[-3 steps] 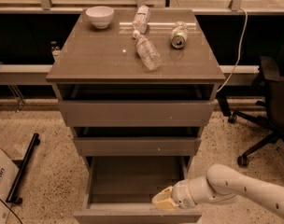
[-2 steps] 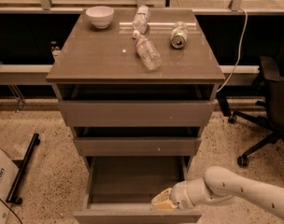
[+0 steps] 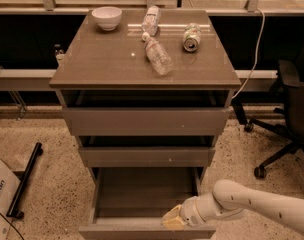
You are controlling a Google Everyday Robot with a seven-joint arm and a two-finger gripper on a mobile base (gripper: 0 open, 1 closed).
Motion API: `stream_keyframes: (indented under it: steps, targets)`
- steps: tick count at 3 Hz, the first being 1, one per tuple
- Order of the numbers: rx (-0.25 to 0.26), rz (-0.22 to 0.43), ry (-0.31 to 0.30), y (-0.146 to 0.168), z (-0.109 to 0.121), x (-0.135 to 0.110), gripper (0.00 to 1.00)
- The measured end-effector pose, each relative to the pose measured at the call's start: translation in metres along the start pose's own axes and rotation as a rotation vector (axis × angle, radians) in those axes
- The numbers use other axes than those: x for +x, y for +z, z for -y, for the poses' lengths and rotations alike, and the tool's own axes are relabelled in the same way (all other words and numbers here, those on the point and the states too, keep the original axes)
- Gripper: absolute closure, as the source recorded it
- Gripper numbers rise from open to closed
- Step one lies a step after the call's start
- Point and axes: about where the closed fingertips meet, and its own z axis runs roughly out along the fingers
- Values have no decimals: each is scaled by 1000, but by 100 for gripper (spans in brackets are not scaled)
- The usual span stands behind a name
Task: Close bottom drawer
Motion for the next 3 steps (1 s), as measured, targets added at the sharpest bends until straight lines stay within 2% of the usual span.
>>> stream_keyframes:
  steps: [1,2,3]
  targets:
    - [-10,-22,17,7,8,13,100]
    - [-73,-19,88,10,18,27,100]
    - [-120,-22,89,9,9,28,100]
